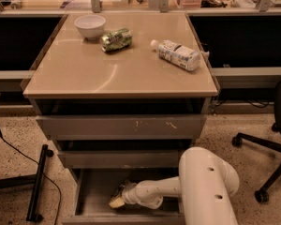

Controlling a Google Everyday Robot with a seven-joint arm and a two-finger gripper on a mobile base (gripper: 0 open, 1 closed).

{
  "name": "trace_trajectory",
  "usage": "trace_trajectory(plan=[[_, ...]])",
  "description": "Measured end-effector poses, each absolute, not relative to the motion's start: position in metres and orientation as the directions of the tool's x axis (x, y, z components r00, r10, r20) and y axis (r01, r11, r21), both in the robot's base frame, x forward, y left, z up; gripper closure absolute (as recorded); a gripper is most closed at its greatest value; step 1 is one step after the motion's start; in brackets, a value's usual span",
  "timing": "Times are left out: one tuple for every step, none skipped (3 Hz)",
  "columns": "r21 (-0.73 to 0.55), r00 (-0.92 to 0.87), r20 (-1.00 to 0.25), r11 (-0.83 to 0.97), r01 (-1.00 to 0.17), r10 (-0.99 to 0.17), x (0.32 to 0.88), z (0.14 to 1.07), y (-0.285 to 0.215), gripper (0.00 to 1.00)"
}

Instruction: Pick 7up can from bottom drawer and place on counter

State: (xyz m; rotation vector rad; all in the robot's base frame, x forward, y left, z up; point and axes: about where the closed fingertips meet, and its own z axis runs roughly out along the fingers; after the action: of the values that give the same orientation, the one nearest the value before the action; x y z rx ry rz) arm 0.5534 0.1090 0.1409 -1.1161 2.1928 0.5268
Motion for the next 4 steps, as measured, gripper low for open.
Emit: trace_trajectory(plan=[[0.108, -0.472, -0.71, 0.582, -0.806, -0.523, 0.55, 0.185, 0.081, 1.0], [0.083, -0.506, -0.725, 0.67, -0.738, -0.467, 0.547, 0.25, 0.005, 1.0], [0.004, -0.539, -0.724, 0.779, -0.627, -0.43, 0.542, 0.314, -0.061, 1.0], [-0.089, -0.551, -0.72, 0.844, -0.53, -0.422, 0.518, 0.372, -0.107, 1.0]])
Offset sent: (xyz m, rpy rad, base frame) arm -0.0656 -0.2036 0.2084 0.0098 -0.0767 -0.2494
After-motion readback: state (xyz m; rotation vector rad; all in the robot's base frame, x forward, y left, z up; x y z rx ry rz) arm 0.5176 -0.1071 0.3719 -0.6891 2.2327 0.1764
